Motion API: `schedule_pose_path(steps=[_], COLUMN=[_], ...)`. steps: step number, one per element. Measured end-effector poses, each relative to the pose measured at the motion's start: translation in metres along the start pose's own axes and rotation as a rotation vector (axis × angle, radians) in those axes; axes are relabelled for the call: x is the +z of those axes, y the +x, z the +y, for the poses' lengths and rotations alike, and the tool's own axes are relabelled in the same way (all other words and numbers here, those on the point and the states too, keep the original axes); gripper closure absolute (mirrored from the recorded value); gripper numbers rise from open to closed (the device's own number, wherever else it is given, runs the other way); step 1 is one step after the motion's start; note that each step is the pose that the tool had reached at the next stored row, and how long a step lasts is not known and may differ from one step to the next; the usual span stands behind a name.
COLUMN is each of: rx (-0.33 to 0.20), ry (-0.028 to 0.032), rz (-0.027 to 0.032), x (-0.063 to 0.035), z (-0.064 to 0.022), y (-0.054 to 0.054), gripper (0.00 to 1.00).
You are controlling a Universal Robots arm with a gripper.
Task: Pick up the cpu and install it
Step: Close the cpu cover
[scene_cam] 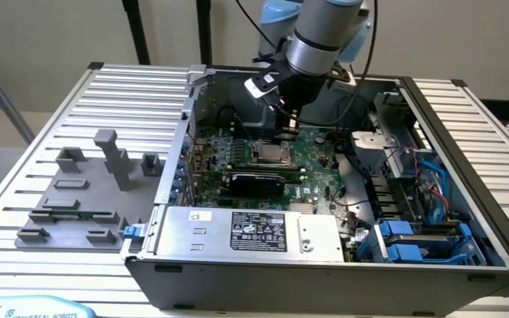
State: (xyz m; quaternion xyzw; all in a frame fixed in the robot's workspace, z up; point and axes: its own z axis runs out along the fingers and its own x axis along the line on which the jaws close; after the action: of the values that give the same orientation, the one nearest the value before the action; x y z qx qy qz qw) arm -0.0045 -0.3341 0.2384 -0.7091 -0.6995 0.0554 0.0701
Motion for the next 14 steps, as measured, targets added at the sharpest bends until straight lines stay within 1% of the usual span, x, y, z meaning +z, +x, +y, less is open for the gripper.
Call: schedule_pose_path(steps=[4,6,9,14], rx=[0.000,0.000,0.000,0.000], ry=[0.0188,0.0255,0.0296,0.0299], rz=[0.0031,0.0043,0.0051,0.0051], x=[0.0027,0.0043,0.0069,0.0153], z=[-0.0113,-0.0165,-0.0218,-0.0223], y=[0.000,0.000,0.000,0.003], gripper=[0.89,0.89,0.89,0.89])
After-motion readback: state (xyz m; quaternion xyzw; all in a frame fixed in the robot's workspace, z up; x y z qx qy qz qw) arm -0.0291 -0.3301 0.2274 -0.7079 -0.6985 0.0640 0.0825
